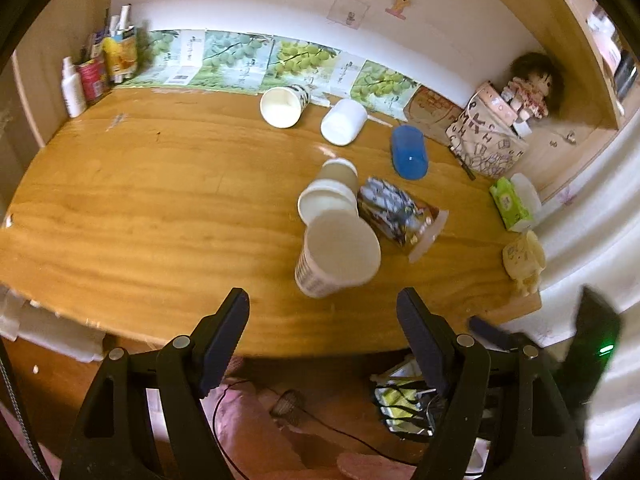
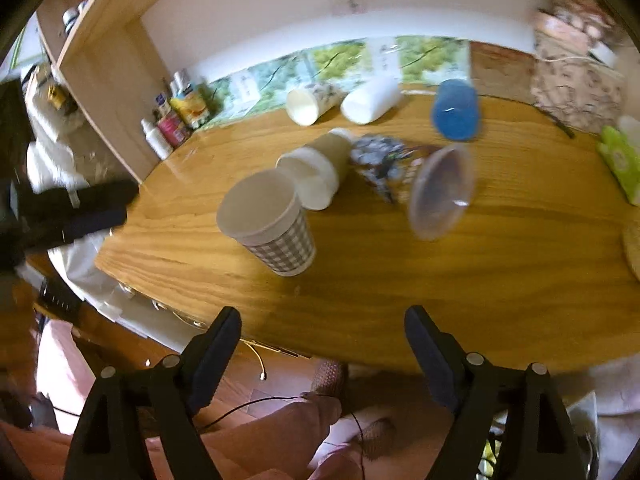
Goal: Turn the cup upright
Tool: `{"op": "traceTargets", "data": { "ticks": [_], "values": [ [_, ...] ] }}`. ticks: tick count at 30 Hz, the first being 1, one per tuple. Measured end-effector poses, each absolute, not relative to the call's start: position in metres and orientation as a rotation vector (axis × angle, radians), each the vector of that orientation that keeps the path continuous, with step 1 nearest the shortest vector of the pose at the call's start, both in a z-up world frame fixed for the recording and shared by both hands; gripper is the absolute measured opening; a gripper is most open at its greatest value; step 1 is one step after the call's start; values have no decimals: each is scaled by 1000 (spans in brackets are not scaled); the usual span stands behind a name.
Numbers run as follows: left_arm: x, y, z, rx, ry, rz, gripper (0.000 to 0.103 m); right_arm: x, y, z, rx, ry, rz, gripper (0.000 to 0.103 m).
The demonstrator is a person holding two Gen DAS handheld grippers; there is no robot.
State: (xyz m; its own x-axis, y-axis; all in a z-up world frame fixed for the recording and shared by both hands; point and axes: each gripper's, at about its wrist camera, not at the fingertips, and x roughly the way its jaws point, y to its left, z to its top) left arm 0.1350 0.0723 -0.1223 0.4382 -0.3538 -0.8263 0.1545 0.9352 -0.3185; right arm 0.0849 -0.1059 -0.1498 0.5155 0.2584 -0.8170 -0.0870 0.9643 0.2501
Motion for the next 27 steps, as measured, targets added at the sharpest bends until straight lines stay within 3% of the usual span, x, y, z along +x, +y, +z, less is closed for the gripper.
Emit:
{"op": "traceTargets", "data": {
  "ticks": [9, 16, 20, 27],
  "values": [
    [88, 58, -95, -144, 1009, -191, 84, 46, -130, -83, 288, 982, 196, 100],
    [63, 54, -64, -113, 886, -137, 90, 19, -126, -48, 256, 897, 164, 101],
    [52, 54, -50, -101, 807, -95, 101, 0, -119, -39, 208, 813, 140, 102],
    [38, 41, -38, -35, 683, -19, 101, -10, -120, -21, 160, 678, 135, 102]
  ]
}}
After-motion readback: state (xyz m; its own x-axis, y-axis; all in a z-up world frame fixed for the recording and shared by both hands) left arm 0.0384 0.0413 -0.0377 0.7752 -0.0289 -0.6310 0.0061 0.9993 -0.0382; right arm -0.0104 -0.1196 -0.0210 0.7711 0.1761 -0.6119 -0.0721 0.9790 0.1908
